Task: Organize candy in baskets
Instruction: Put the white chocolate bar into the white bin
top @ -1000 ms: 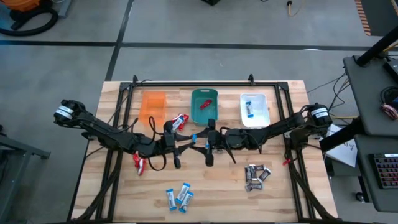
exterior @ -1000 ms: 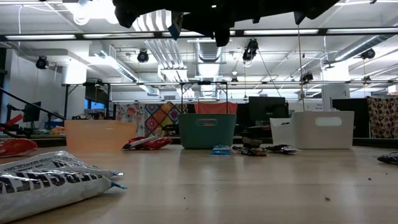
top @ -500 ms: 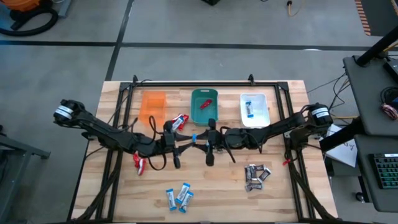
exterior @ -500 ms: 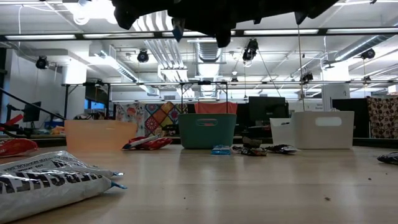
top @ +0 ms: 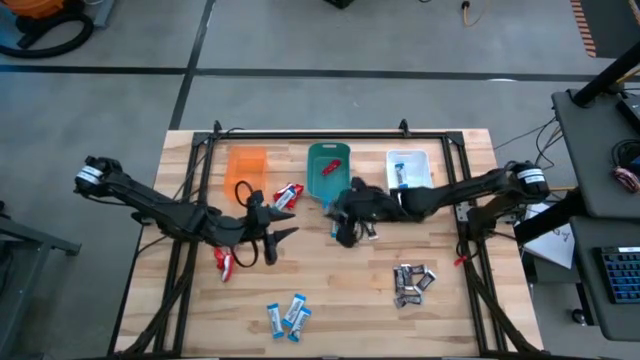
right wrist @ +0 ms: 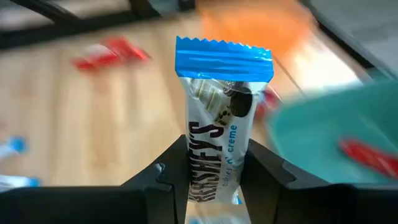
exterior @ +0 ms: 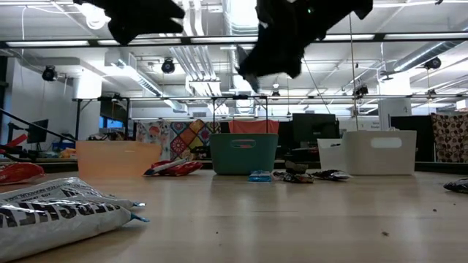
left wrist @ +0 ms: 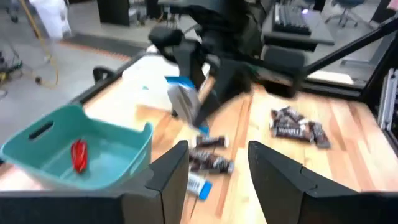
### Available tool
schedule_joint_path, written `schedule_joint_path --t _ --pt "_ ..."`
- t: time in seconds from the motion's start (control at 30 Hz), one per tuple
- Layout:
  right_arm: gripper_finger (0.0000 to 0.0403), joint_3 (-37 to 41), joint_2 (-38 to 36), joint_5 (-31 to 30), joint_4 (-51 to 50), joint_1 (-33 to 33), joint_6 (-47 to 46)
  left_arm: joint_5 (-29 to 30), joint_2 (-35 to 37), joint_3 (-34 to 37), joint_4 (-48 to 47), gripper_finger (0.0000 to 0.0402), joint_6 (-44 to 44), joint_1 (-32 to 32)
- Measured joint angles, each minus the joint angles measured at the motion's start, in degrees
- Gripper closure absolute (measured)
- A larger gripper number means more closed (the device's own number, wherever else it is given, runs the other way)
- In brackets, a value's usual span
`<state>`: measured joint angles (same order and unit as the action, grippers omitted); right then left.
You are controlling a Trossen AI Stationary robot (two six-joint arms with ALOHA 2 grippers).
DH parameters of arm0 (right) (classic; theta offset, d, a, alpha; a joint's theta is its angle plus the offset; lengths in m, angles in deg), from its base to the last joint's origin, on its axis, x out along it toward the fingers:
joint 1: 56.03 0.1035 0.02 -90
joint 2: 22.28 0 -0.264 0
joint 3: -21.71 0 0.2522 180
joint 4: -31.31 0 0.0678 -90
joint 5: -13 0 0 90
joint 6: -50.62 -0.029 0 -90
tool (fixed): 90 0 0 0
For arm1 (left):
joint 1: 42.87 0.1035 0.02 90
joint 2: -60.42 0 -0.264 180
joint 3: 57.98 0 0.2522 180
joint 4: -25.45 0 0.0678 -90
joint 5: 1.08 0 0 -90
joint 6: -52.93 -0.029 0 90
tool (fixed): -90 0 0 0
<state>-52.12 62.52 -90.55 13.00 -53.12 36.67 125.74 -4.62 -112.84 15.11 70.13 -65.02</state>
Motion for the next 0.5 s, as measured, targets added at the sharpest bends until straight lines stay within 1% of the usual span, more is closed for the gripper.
schedule_joint_path --t 0.17,0.27,0.4,0.5 --pt "0.0296 -4.39 -1.16 -0.1 -21.67 -5.65 -6.26 0.0 1.75 0.0 -6.49 0.0251 3.94 0.01" --pt "0.0296 -6.61 -1.28 -2.0 -33.91 -9.25 -9.14 0.0 2.14 -0.02 -8.04 0.0251 5.0 0.0" --pt "0.0295 -7.94 -1.52 -3.56 -44.9 -14.61 -12.28 0.0 2.14 -0.01 -7.95 0.0251 5.02 0.0" --pt "0.0295 -7.7 -1.56 -3.58 -49.66 -19.04 -15.82 0.0 2.14 -0.01 -8.04 0.0251 5.02 0.0"
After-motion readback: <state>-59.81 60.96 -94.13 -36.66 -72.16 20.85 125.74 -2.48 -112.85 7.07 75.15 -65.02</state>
